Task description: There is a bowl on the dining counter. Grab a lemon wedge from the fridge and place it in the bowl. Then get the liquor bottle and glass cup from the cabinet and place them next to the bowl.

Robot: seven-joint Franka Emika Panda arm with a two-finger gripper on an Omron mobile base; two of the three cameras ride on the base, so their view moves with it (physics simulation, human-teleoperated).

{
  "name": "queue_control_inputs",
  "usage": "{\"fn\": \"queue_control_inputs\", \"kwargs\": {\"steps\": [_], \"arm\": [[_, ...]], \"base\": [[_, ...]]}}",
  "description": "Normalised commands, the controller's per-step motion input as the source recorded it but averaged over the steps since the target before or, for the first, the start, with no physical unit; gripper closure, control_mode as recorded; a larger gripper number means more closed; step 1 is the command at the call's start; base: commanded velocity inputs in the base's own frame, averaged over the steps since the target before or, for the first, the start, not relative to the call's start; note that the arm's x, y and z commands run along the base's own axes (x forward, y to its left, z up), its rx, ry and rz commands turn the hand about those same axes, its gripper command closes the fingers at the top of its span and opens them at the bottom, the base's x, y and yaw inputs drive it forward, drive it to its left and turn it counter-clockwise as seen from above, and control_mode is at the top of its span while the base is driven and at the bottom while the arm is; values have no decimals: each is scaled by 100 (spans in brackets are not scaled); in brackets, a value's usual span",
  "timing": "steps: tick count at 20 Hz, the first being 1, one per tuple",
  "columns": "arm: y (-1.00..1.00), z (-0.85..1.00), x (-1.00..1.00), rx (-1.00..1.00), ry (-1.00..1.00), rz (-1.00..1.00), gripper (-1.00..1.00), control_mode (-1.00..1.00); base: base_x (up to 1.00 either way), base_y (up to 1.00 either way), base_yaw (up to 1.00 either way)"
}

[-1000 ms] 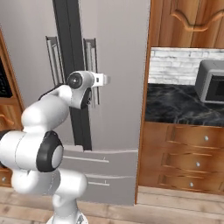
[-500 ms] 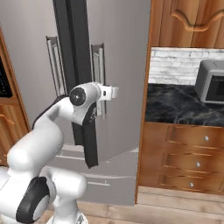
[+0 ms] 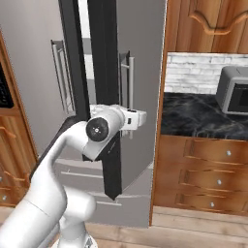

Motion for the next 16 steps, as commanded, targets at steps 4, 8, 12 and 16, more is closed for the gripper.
{"fn": "queue_control_inputs", "kwargs": {"steps": [4, 8, 12, 16], "arm": [[11, 67, -100, 0, 2, 0, -100, -100], [48, 69, -100, 0, 3, 0, -100, -100], [91, 51, -81, -6, 14, 0, -100, -100], [100, 24, -8, -11, 38, 0, -100, -100]], "base": [[0, 0, 0], [0, 0, 0], [0, 0, 0], [0, 0, 0]]}}
